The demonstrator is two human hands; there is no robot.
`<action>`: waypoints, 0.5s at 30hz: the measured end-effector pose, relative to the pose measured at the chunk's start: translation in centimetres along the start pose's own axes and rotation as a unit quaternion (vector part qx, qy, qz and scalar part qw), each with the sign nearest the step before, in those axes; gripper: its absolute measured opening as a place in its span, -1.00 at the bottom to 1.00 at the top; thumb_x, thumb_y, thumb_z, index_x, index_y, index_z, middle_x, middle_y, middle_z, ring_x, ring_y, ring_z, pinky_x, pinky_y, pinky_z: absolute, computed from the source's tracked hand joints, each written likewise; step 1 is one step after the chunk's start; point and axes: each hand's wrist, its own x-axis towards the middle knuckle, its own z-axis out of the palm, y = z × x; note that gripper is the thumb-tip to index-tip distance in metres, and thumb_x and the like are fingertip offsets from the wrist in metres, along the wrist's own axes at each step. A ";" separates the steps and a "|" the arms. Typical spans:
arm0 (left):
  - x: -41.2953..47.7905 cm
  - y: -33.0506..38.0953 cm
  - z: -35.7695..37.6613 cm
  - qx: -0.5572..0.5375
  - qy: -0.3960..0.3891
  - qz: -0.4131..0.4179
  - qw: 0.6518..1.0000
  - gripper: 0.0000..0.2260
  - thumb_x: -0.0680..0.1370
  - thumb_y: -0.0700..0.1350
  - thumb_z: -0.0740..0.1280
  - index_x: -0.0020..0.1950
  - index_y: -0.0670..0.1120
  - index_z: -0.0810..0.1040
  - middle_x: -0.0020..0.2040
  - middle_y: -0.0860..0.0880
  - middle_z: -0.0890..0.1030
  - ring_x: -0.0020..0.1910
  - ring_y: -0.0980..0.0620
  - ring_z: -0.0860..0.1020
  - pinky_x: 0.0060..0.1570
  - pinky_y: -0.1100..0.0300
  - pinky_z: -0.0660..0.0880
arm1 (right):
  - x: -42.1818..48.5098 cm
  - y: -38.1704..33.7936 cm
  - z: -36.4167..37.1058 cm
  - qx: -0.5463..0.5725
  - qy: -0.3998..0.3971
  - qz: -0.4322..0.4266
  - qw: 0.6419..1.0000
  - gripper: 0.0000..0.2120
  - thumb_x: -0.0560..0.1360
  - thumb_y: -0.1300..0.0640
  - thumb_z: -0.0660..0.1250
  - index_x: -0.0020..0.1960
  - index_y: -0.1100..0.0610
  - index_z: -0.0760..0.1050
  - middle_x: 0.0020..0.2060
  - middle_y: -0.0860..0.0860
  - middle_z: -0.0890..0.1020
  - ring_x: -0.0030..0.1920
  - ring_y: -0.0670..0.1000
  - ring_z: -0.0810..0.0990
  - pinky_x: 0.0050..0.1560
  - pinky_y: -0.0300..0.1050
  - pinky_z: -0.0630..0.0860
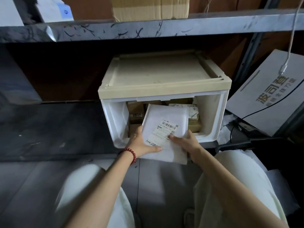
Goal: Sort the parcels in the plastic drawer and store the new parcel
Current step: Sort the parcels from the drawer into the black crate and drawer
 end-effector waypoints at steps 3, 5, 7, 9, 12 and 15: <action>-0.8 -0.1 0.4 -0.009 0.000 -0.007 1.000 -0.05 0.28 0.13 0.57 0.51 0.04 0.10 0.37 0.01 0.41 0.29 0.04 0.41 0.22 0.24 0.35 | 0.2 -0.5 0.0 0.023 -0.018 -0.035 0.999 -0.70 0.40 0.33 0.48 0.07 0.20 0.46 -0.06 0.11 0.68 -0.13 0.07 0.69 -0.15 -0.03 0.66; -1.2 -0.2 0.5 -0.009 -0.002 -0.025 1.000 -0.04 0.31 0.17 0.54 0.54 0.06 0.04 0.44 -0.04 0.33 0.38 -0.01 0.35 0.28 0.20 0.31 | 0.2 -0.4 0.3 0.019 -0.027 -0.050 0.998 -0.62 0.41 0.33 0.48 0.13 0.18 0.40 0.00 0.10 0.66 -0.09 0.05 0.68 -0.17 -0.08 0.66; -1.5 -0.4 0.5 -0.003 -0.008 -0.041 0.999 -0.01 0.33 0.20 0.51 0.56 0.09 -0.04 0.50 -0.10 0.20 0.45 -0.06 0.25 0.34 0.13 0.25 | 0.0 -0.2 0.7 0.015 -0.052 -0.061 0.997 -0.58 0.43 0.33 0.45 0.20 0.19 0.36 0.07 0.12 0.64 -0.01 0.06 0.67 -0.08 -0.05 0.65; -1.8 -0.4 0.3 0.000 -0.006 -0.045 0.999 -0.01 0.33 0.23 0.50 0.56 0.15 -0.07 0.49 -0.12 0.15 0.45 -0.10 0.24 0.36 0.08 0.25 | 0.0 -0.1 1.2 0.011 -0.071 -0.061 0.995 -0.58 0.49 0.30 0.40 0.28 0.21 0.33 0.11 0.13 0.62 0.07 0.08 0.65 0.05 0.02 0.62; -2.0 -0.3 0.3 -0.007 0.000 -0.046 0.999 -0.01 0.28 0.27 0.50 0.53 0.24 -0.03 0.42 -0.11 0.20 0.41 -0.12 0.29 0.34 0.08 0.28 | 0.2 0.0 1.8 0.027 -0.095 -0.042 0.994 -0.67 0.57 0.21 0.31 0.30 0.17 0.34 0.15 0.16 0.61 0.11 0.14 0.63 0.16 0.14 0.56; -1.9 -0.6 0.6 -0.018 -0.013 -0.049 0.999 0.11 0.11 0.42 0.50 0.52 0.29 -0.02 0.39 -0.06 0.26 0.36 -0.09 0.33 0.34 0.03 0.32 | 0.0 -0.1 2.2 0.045 -0.125 -0.018 0.991 -0.71 0.60 0.15 0.25 0.31 0.11 0.36 0.14 0.14 0.61 0.13 0.15 0.61 0.15 0.11 0.56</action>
